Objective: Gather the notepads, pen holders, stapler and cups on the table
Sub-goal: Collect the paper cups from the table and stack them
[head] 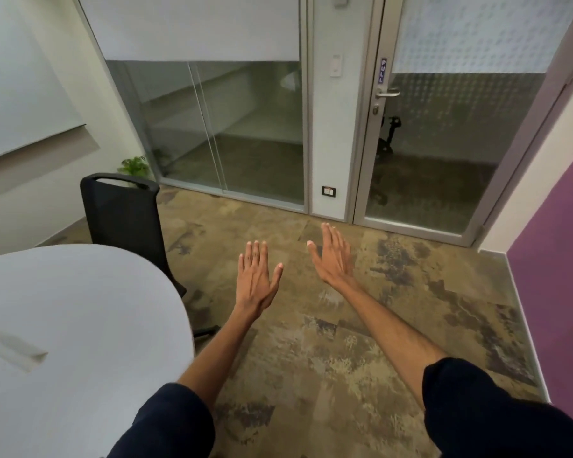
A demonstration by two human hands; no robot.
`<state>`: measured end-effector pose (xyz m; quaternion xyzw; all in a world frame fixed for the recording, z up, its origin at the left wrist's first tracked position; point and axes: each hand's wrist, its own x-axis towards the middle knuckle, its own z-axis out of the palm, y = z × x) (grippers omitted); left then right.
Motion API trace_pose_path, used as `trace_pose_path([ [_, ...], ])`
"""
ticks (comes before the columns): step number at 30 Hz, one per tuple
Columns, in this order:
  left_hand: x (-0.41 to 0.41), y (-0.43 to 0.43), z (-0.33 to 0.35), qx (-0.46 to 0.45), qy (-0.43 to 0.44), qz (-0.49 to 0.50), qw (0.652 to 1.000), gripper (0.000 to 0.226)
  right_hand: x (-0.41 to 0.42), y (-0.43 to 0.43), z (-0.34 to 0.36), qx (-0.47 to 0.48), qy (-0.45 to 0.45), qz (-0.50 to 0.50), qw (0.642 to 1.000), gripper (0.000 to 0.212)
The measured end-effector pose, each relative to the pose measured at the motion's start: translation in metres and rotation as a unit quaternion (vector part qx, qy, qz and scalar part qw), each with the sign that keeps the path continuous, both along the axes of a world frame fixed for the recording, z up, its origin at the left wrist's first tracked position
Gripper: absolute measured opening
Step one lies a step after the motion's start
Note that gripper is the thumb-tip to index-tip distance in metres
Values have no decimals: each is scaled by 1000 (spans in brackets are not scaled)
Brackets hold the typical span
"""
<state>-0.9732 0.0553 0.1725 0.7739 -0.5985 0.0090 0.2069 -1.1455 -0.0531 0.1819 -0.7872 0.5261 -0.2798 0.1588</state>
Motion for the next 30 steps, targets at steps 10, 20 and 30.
trace_pose_path([
  [10,90,-151,-18,58,16,69,996,79,109,-158,-21,-57,11,77,995,66],
  [20,242,-306,0,83,9,151,985,78,240,-330,-22,-75,56,126,988,68],
  [30,349,-418,-27,63,-26,176,982,80,384,-452,-47,-47,42,180,982,68],
])
